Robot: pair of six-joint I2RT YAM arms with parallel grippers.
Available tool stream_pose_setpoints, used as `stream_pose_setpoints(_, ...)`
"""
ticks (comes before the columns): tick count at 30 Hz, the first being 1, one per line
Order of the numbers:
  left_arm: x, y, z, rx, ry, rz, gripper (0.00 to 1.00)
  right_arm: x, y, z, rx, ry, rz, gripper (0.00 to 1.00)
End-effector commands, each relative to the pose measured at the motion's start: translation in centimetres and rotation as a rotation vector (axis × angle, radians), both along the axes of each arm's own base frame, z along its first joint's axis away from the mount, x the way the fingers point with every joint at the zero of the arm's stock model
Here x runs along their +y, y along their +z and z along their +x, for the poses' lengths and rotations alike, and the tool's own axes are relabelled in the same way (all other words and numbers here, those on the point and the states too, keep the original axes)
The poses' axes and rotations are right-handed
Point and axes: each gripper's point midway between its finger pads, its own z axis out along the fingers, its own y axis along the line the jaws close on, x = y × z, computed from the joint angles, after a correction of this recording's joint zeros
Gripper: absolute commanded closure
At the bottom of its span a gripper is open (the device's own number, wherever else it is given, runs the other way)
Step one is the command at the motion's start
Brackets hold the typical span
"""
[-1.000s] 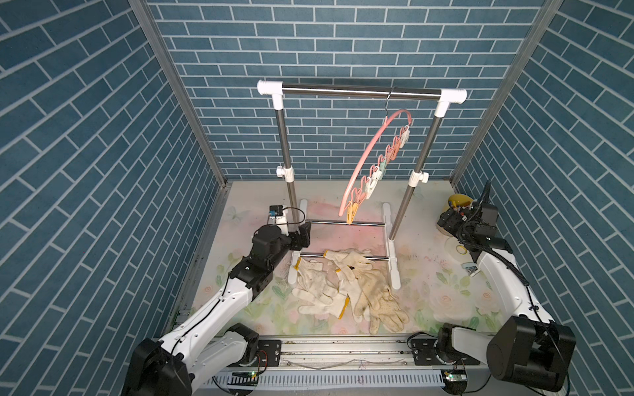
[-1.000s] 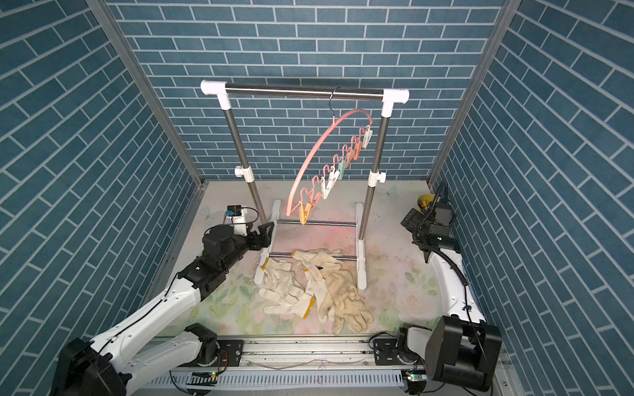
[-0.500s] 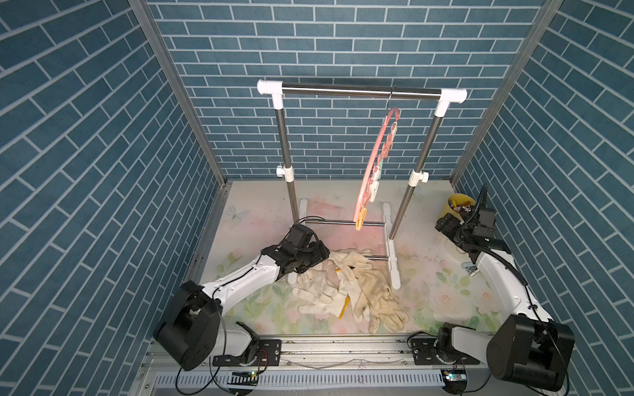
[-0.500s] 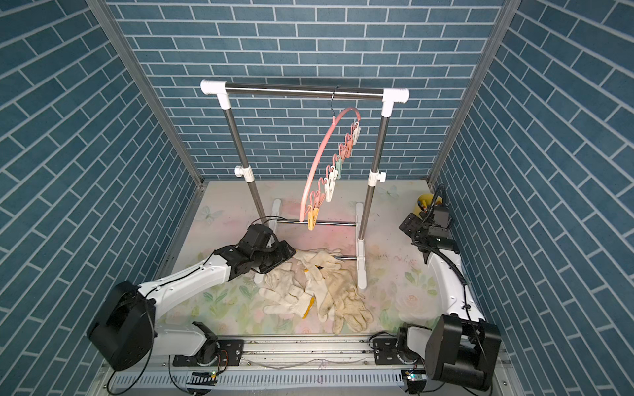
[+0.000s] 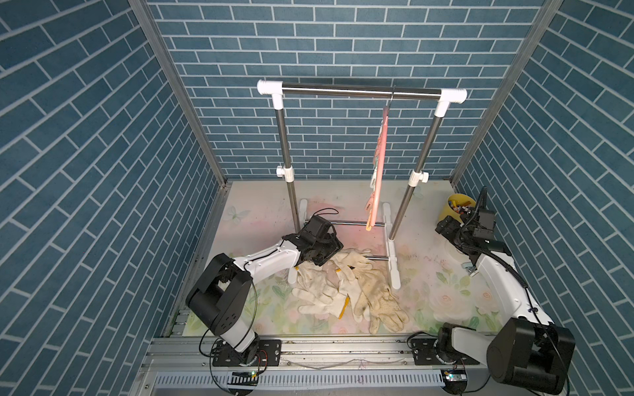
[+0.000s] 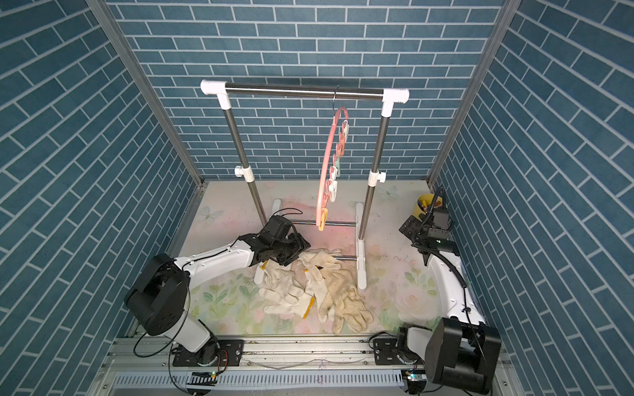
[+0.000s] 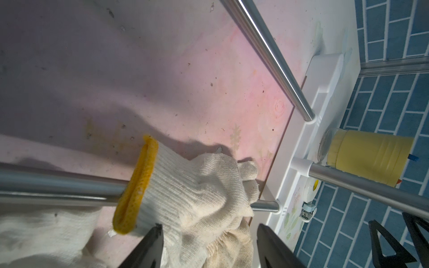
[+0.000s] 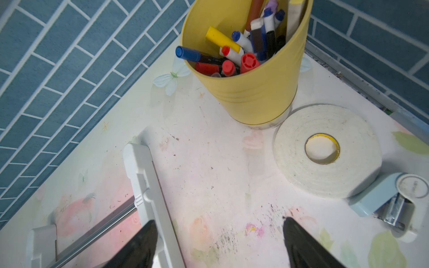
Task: Clip the gloves onto a hanger to dry
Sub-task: Pick up the glove from the center of the board.
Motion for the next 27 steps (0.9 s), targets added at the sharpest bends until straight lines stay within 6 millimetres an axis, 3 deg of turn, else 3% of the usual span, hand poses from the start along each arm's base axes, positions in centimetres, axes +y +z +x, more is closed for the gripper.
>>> stream_pose_setpoints(1, 0.2, -0.8, -0.7, 0.045, 0.012, 0.013, 0.32, -0.2, 0.3, -0.6, 0.003, -0.019, -0.015, 0.15)
stream_pose_setpoints(8, 1.5, -1.4, -1.6, 0.106, 0.072, 0.058, 0.32, -0.2, 0.4, -0.5, 0.001, -0.020, -0.011, 0.15)
stream_pose_setpoints(17, 0.6, -3.1, -1.8, 0.167, 0.082, 0.075, 0.33, -0.3, 0.5, -0.8, 0.000, -0.019, -0.026, 0.15)
stream_pose_setpoints(20, 0.1, -3.5, -1.5, 0.168, 0.078, 0.064, 0.40, -0.4, 0.5, -0.9, 0.001, -0.022, -0.032, 0.15)
stream_pose_setpoints(27, 0.1, -2.7, -1.2, 0.145, 0.077, 0.077, 0.68, -0.4, 0.2, -0.9, 0.011, -0.020, -0.033, 0.15)
